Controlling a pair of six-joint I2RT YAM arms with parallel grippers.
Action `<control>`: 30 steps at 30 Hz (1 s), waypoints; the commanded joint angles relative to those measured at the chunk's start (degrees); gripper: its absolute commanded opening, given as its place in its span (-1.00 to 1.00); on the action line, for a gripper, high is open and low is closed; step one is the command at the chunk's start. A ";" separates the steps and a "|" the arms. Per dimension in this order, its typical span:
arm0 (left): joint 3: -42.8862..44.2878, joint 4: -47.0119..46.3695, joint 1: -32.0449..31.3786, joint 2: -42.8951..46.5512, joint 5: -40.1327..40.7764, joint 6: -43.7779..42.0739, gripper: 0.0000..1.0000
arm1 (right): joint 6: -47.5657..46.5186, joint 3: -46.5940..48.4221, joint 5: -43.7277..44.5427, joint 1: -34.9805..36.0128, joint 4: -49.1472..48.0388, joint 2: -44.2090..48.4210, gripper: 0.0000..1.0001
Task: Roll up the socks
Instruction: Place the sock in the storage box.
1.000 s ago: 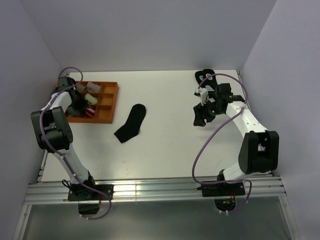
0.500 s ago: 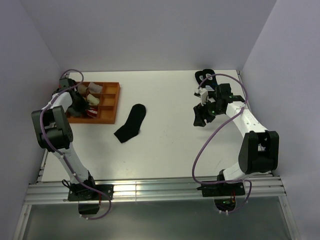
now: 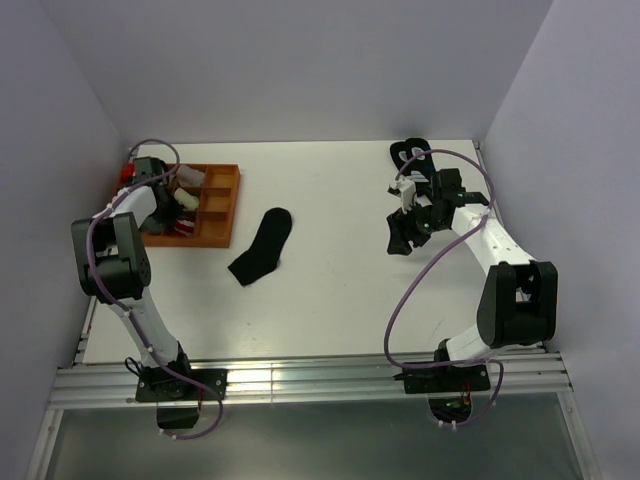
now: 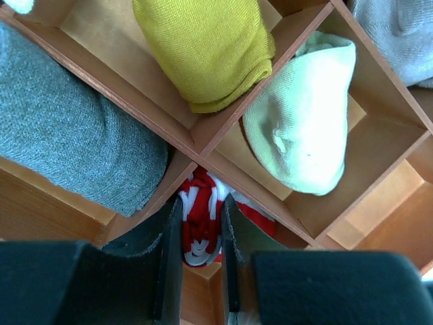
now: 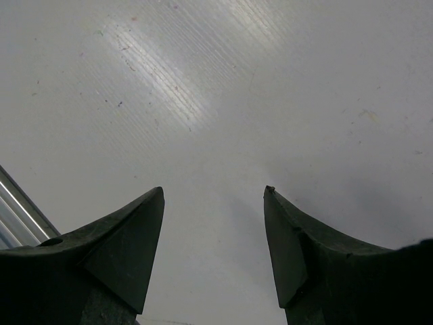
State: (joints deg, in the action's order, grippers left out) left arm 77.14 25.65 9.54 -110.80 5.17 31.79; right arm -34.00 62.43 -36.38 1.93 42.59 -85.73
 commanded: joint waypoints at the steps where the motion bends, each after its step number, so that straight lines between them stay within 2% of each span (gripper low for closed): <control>1: -4.63 0.37 -1.45 -4.25 5.72 0.21 -0.86 | -0.46 -0.29 0.43 -0.44 -0.84 0.66 0.35; 3: -4.98 -0.68 -2.33 -3.72 6.08 -0.50 -0.71 | -0.45 -0.38 0.52 -0.35 -1.02 0.48 0.35; 6: -6.13 -2.71 -2.86 -2.05 5.20 -1.38 -0.38 | -0.54 -0.73 0.87 -0.35 -1.28 0.39 0.34; 9: -6.39 -3.50 -3.21 -0.91 5.38 -1.91 -0.19 | -0.54 -0.82 0.79 -0.35 -1.37 0.22 0.33; 18: -8.41 -6.84 -4.00 4.10 6.00 -2.61 -0.08 | -0.37 -1.35 0.52 -0.35 -1.89 0.48 0.32; 25: -7.89 -6.05 -4.00 7.44 7.22 -2.53 -0.01 | -0.28 -1.44 0.43 -0.44 -1.89 0.92 0.31; 26: -7.80 -5.88 -4.00 7.53 7.31 -2.61 0.01 | -0.19 -1.35 0.35 -0.35 -1.81 0.83 0.31; 27: -7.71 -5.44 -3.92 7.71 7.49 -2.52 0.24 | -0.28 -1.35 0.35 -0.44 -1.89 1.01 0.31; 30: -7.71 -5.52 -4.00 8.76 7.75 -2.44 0.25 | -0.19 -1.18 0.35 -0.35 -1.63 1.01 0.31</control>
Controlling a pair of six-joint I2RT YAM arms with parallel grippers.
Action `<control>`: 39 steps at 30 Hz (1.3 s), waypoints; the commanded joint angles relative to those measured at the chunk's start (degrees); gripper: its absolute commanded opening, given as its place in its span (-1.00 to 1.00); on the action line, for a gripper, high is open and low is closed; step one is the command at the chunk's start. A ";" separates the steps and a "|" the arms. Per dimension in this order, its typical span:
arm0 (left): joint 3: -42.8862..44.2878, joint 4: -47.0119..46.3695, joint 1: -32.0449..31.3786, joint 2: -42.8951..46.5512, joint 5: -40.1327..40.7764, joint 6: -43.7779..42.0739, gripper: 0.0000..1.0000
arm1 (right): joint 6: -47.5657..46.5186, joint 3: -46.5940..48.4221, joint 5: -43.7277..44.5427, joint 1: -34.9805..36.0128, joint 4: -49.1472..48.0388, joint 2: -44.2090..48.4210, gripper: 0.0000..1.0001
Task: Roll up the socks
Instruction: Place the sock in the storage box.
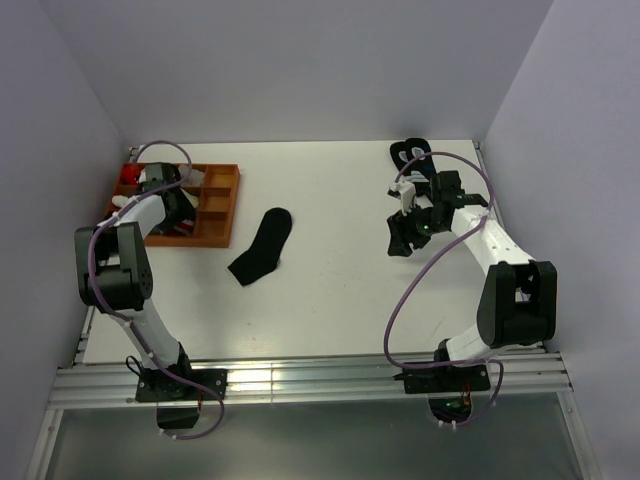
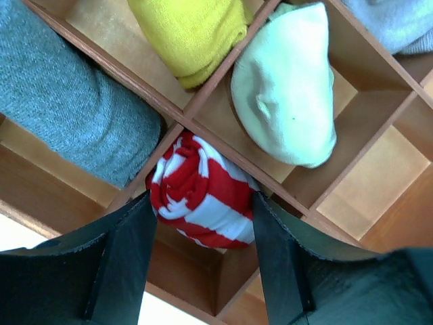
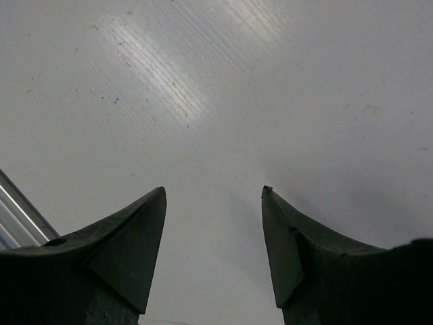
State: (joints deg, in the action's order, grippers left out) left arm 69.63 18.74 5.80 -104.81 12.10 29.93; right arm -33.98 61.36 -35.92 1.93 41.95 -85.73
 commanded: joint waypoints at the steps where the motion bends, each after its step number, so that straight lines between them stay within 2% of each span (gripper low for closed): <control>1: -0.37 1.47 -0.27 3.47 0.82 -0.23 0.26 | -0.21 -0.10 -0.11 -0.44 -1.00 1.09 0.31; 10: -1.33 0.95 -0.27 6.37 0.73 0.39 0.27 | -0.21 -0.37 -0.03 -0.44 -1.17 1.53 0.31; 14: -1.77 0.42 -0.18 7.26 1.00 0.83 0.19 | -0.04 -0.72 -0.03 -0.44 -1.44 1.36 0.31; 25: 0.42 0.86 -0.27 3.31 2.05 2.15 -0.32 | -0.39 -0.63 -0.29 -0.35 -1.26 0.74 0.28; 30: 2.53 2.26 -0.27 0.49 3.37 3.02 -0.63 | -0.65 -0.98 -0.11 -0.44 -1.44 0.66 0.27; 35: 3.59 3.14 -0.27 -3.20 3.37 3.90 -0.73 | -0.83 -1.33 0.50 -0.35 -1.53 0.57 0.27; 39: 2.98 2.70 -0.35 -4.79 3.02 4.61 -0.74 | -1.09 -1.60 1.03 -0.35 -1.61 0.74 0.27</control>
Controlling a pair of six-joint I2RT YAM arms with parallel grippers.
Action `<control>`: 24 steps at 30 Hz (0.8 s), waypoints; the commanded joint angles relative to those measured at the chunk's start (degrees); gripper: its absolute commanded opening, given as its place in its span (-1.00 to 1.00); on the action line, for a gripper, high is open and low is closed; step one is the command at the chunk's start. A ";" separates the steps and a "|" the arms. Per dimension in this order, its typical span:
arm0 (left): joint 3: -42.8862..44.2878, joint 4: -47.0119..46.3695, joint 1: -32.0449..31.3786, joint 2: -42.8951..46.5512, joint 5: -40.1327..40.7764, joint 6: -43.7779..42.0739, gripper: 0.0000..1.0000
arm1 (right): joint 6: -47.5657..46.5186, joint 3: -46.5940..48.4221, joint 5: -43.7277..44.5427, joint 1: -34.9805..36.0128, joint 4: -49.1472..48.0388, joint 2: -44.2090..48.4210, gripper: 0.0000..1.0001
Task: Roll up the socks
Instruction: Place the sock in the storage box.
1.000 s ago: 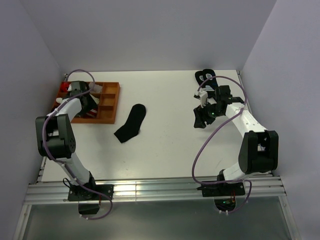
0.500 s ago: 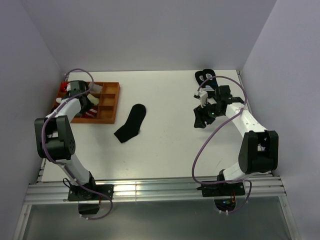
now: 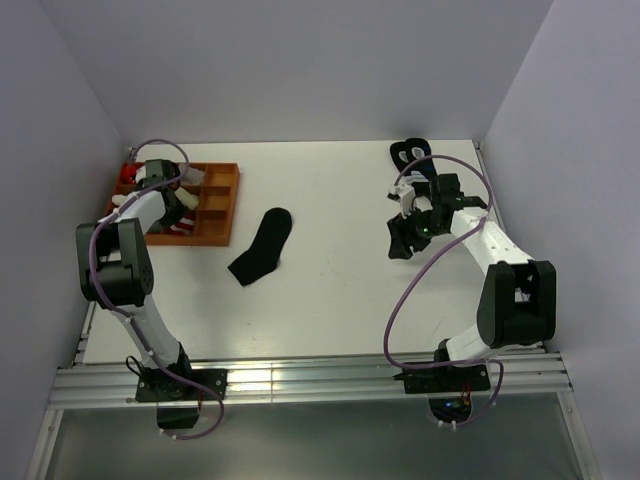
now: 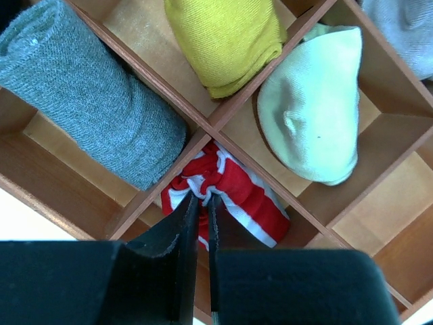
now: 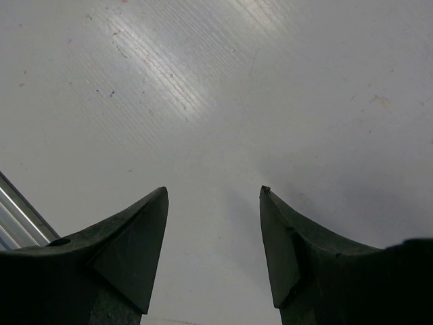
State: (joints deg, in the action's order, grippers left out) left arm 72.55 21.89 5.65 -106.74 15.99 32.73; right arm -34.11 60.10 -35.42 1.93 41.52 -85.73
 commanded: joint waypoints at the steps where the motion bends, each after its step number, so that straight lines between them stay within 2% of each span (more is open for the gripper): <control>1: -0.30 -0.88 -0.20 -2.77 -1.13 1.90 -0.72 | -0.96 -0.42 0.70 -0.35 -1.26 0.83 0.27; 6: -1.28 -1.68 -0.20 0.55 -3.06 2.16 -0.60 | -1.14 0.37 0.97 -0.35 -0.56 1.01 0.27; 12: -0.40 -0.09 -0.20 4.95 -5.88 1.81 -0.29 | -0.44 1.51 1.67 -0.26 -0.38 2.41 0.25; 20: -0.83 1.05 -0.20 11.90 -9.04 2.51 -0.16 | 1.58 3.36 3.51 1.31 -0.82 4.52 0.27; 24: -0.75 2.01 -0.20 15.85 -9.92 2.95 -0.12 | 3.95 4.41 5.97 5.17 -2.31 4.96 0.28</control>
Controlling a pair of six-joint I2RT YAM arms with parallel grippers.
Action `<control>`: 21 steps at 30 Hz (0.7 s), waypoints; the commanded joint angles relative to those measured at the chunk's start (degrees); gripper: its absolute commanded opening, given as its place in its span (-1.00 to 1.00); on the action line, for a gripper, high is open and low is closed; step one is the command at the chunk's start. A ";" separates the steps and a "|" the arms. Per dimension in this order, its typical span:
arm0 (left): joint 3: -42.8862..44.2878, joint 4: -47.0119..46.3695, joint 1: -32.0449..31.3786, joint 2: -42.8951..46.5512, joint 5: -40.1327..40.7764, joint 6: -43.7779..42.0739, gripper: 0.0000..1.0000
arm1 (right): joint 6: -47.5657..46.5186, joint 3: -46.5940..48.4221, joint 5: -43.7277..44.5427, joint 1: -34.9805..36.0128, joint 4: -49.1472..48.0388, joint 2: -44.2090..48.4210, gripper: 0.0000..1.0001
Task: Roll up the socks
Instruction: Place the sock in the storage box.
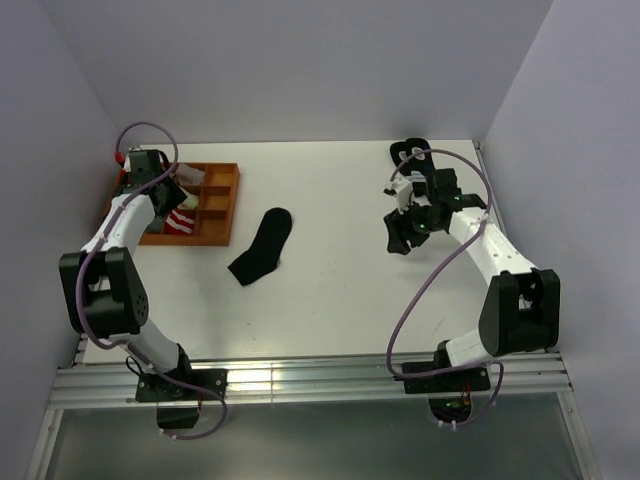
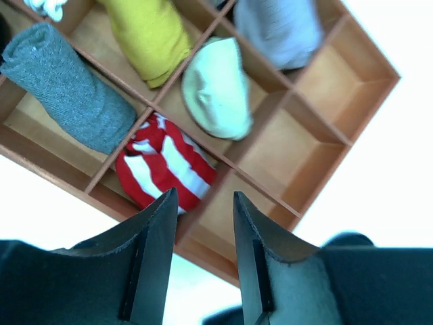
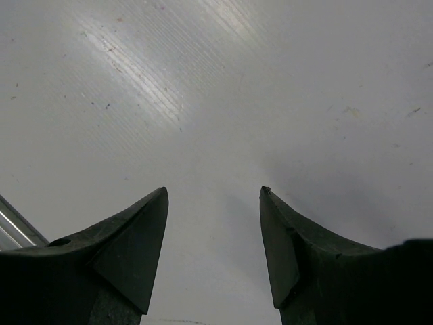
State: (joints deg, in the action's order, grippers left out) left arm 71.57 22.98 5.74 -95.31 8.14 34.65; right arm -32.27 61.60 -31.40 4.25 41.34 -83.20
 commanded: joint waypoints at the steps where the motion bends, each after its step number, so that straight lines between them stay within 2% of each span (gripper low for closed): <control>1: 0.32 1.18 -0.29 4.95 -2.16 1.03 -0.12 | 2.65 3.17 3.43 4.00 -2.40 2.34 0.28; 3: -0.46 1.10 -0.29 7.75 -2.69 1.73 -0.12 | 4.40 3.87 4.59 6.20 -3.37 2.08 0.28; 10: -4.33 -0.13 -0.20 19.44 -8.48 5.42 -0.11 | 11.61 7.21 11.27 22.35 -9.87 -2.39 0.27; 14: -6.18 -0.57 -0.55 27.70 -11.57 7.35 -0.11 | 16.96 11.16 14.33 28.33 -15.13 -6.27 0.25; 21: -8.29 -1.18 -5.20 36.24 -12.36 9.55 -0.10 | 24.35 15.74 21.54 36.35 -24.19 -14.09 0.19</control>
State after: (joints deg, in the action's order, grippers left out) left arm 64.51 23.27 2.07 -61.87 -2.26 42.19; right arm -13.41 73.67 -14.98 38.15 24.25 -95.00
